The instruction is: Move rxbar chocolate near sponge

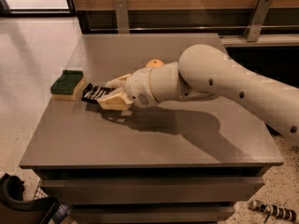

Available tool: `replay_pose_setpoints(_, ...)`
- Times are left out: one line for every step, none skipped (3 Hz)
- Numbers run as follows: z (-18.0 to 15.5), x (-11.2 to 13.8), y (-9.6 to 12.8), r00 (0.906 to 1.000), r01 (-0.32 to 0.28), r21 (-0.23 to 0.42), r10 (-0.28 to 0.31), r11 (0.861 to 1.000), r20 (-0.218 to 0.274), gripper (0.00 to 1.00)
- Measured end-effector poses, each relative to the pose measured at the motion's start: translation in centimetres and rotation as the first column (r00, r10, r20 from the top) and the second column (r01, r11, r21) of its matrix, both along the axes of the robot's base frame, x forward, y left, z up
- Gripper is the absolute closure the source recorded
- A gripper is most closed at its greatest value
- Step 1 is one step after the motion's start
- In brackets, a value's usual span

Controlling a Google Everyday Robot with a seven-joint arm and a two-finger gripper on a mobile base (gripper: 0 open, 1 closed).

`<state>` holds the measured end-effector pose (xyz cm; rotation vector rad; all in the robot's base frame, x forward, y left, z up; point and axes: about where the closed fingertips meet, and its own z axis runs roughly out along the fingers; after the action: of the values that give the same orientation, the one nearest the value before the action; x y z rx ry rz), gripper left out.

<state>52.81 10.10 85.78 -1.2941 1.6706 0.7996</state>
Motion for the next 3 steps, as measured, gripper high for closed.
replay_pose_setpoints(-1.83, 1.47, 3.01, 0.999, -0.043, -0.006, 0.043, 0.999, 0.013, 1.0)
replay_pose_setpoints(-1.86, 1.29, 3.49, 0.9986, -0.052, -0.006, 0.052, 0.999, 0.013, 0.75)
replay_pose_setpoints(-1.86, 1.2, 3.67, 0.9984, -0.055, -0.006, 0.055, 0.998, 0.013, 0.53)
